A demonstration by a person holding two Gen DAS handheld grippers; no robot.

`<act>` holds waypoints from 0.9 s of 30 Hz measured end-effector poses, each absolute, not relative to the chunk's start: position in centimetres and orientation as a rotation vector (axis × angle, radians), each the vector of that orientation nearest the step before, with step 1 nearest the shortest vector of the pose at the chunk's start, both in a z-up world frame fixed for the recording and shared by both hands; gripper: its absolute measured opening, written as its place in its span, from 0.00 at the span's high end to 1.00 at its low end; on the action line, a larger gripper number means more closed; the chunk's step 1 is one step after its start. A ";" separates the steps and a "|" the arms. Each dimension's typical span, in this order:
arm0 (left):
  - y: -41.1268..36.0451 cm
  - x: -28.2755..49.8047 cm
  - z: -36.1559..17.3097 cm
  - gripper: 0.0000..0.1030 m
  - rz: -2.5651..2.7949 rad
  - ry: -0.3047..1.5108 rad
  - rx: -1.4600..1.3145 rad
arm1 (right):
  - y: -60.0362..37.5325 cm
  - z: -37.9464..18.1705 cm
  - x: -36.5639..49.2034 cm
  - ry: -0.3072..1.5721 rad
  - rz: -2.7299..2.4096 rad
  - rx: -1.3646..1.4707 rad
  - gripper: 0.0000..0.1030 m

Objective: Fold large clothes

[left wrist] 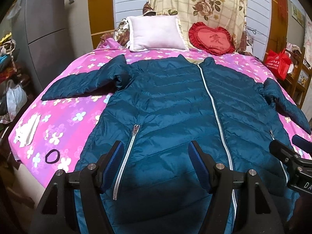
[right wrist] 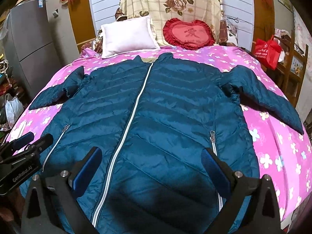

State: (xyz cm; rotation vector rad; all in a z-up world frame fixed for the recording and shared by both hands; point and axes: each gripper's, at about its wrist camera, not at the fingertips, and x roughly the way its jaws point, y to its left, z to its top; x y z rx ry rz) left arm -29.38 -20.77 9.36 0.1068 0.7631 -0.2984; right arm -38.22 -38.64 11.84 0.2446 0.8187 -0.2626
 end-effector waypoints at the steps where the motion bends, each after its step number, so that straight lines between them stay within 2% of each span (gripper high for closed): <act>1: -20.8 -29.4 9.4 0.56 -0.298 0.763 0.107 | -38.6 11.8 -38.2 0.819 -0.262 0.245 0.00; 27: -21.4 -29.7 8.3 0.56 -0.301 0.782 0.105 | -38.9 10.8 -37.8 0.851 -0.262 0.256 0.00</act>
